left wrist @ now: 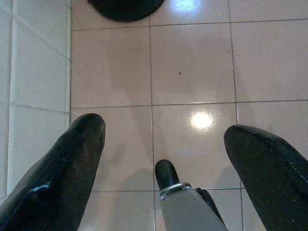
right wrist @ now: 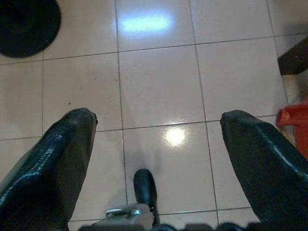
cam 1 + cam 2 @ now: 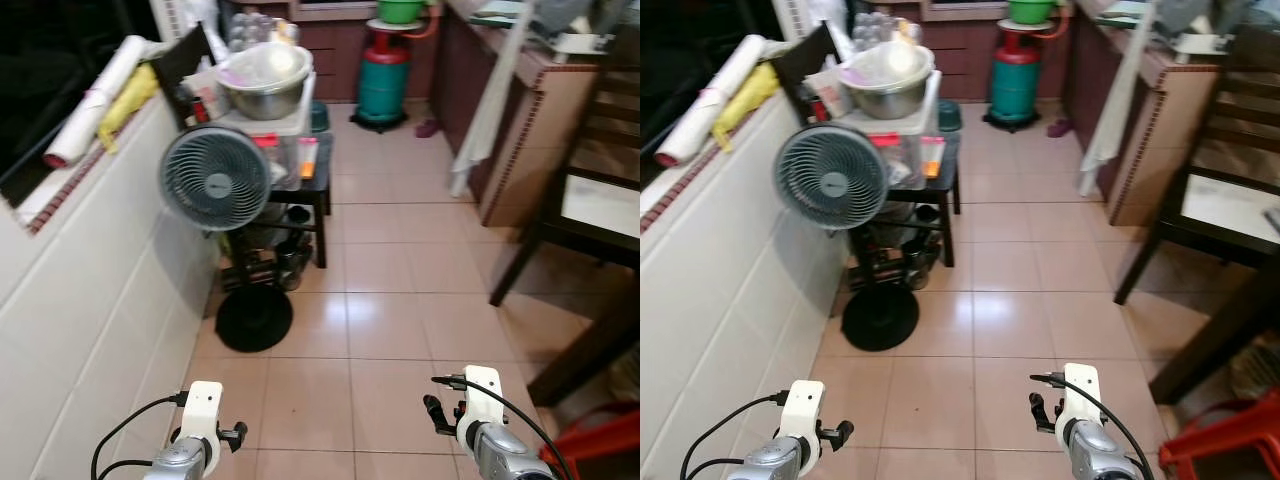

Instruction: Setting the table

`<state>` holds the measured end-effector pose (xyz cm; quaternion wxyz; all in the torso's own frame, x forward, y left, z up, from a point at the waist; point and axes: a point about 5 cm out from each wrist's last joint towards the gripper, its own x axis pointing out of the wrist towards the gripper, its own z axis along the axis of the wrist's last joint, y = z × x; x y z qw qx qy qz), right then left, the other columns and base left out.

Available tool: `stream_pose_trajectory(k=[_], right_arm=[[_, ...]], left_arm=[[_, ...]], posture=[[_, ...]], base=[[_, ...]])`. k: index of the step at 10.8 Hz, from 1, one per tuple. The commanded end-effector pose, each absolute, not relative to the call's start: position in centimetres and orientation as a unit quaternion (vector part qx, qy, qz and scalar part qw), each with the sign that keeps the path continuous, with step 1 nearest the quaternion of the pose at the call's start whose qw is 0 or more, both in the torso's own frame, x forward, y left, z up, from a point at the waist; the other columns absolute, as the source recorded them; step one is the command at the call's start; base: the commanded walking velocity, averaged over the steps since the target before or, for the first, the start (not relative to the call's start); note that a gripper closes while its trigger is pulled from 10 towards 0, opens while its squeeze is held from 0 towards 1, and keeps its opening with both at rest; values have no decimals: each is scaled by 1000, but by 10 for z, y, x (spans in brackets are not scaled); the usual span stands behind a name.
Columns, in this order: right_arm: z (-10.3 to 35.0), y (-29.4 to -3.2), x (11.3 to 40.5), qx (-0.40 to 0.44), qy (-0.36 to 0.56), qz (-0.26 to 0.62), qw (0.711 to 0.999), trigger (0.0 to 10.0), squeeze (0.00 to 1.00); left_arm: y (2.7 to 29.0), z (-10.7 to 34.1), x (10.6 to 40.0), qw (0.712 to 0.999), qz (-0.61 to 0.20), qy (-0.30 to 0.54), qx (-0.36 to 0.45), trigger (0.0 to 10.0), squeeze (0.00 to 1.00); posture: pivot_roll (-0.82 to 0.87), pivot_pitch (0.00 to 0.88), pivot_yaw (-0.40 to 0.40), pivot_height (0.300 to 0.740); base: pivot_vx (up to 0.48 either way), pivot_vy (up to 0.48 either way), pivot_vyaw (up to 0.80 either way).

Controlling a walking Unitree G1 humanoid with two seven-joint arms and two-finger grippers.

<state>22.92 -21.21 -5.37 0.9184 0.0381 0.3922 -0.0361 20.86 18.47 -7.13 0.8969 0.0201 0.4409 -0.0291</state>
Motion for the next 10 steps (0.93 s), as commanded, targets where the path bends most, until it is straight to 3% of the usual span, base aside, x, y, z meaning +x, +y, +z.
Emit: stream_pose_trajectory(k=[1,10], right_arm=[[-55,-213,227,35,399,-39,916,10000,0],[-49,-203,239,-18,389,10,921,10000,0]], left_arm=[[188,-71,209,897,-24,441,29,10000,0],[194,-66,215,906,14,423,28,10000,0]], posture=[[-83,0,30,740],[-22,0,-13,740]], base=[[0,0,0],[0,0,0]])
